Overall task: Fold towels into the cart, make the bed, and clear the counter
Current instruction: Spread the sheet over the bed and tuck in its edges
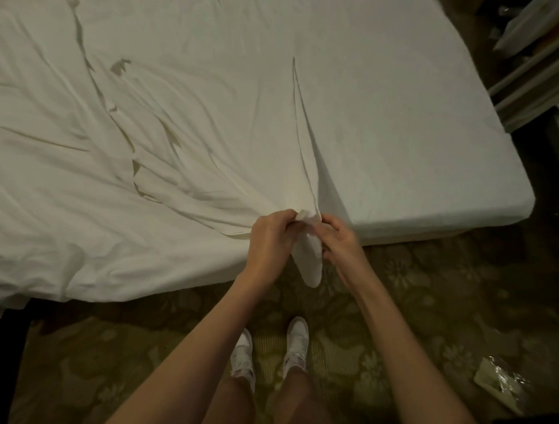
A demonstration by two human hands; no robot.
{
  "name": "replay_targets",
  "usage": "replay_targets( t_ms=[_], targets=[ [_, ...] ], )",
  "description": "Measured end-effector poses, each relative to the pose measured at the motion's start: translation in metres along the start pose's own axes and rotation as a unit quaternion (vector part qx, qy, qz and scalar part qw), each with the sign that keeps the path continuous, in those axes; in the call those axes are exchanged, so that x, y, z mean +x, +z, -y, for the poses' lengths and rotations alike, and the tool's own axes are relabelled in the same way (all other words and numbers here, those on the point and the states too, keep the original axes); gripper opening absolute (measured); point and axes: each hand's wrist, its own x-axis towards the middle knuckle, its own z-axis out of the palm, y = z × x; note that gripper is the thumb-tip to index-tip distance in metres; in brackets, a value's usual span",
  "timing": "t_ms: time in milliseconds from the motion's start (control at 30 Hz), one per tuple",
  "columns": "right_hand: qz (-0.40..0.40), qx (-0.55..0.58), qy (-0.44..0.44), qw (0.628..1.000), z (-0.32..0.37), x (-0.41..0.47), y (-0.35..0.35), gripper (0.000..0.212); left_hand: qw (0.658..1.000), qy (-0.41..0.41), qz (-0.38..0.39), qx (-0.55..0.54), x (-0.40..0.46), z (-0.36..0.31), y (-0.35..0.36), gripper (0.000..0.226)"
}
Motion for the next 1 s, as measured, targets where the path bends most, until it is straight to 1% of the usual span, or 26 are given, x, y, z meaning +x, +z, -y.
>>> replay_targets(
  t_ms=[33,67,100,167,233,333,400,467,533,600,667,767,833,900,933,1000],
  targets=[
    [0.006,-0.006,-0.002,1.0,-0.004,-0.003,-0.002,0.045,1.0,-0.007,-0.012,-0.014,0.002,-0.002,0.0,0.023],
    [0.012,-0.022,-0.001,1.0,-0.007,-0.005,-0.005,0.046,0.999,-0.011,-0.022,-0.023,0.005,-0.005,-0.001,0.026],
    [0.018,-0.042,0.001,0.999,-0.01,-0.006,-0.007,0.039,0.999,-0.009,-0.03,-0.028,0.008,-0.009,-0.002,0.031],
    [0.025,-0.077,0.01,0.997,-0.013,-0.007,-0.011,0.017,0.999,0.004,-0.039,-0.032,0.013,-0.017,-0.005,0.042],
    [0.006,-0.11,0.008,0.994,-0.012,-0.007,-0.013,0.007,0.999,0.016,-0.042,-0.029,0.017,-0.024,-0.008,0.049],
    [0.003,-0.117,-0.02,0.993,-0.002,-0.012,-0.015,0.013,0.999,0.023,-0.023,-0.018,0.023,-0.032,-0.014,0.057],
    [0.007,-0.106,-0.027,0.994,0.006,-0.014,-0.016,0.022,1.0,0.026,-0.007,0.008,0.024,-0.036,-0.017,0.058],
    [-0.013,-0.1,-0.034,0.994,0.014,-0.017,-0.014,0.04,0.998,0.045,-0.01,0.037,0.017,-0.039,-0.019,0.056],
    [-0.031,-0.045,-0.047,0.997,0.023,-0.016,-0.011,0.055,0.995,0.065,-0.023,0.072,0.006,-0.038,-0.023,0.048],
    [-0.053,0.001,-0.061,0.997,0.033,-0.011,-0.006,0.059,0.989,0.089,-0.048,0.11,-0.005,-0.035,-0.027,0.044],
    [-0.076,0.029,-0.072,0.994,0.042,-0.006,-0.001,0.055,0.982,0.114,-0.065,0.135,-0.016,-0.035,-0.032,0.04],
    [-0.078,0.02,-0.079,0.994,0.056,-0.007,0.003,0.036,0.977,0.122,-0.101,0.143,-0.03,-0.041,-0.031,0.03],
    [-0.078,0.004,-0.08,0.994,0.062,-0.009,0.001,0.026,0.981,0.103,-0.113,0.119,-0.038,-0.046,-0.026,0.023],
    [-0.068,-0.001,-0.087,0.994,0.065,-0.011,-0.001,0.02,0.986,0.082,-0.121,0.079,-0.043,-0.049,-0.018,0.012],
    [-0.063,-0.004,-0.091,0.994,0.065,-0.011,-0.002,0.019,0.989,0.063,-0.123,0.056,-0.042,-0.052,-0.015,0.011],
    [-0.056,-0.012,-0.087,0.995,0.063,-0.013,-0.004,0.02,0.993,0.017,-0.117,0.023,-0.038,-0.055,-0.009,0.018]
  ],
)
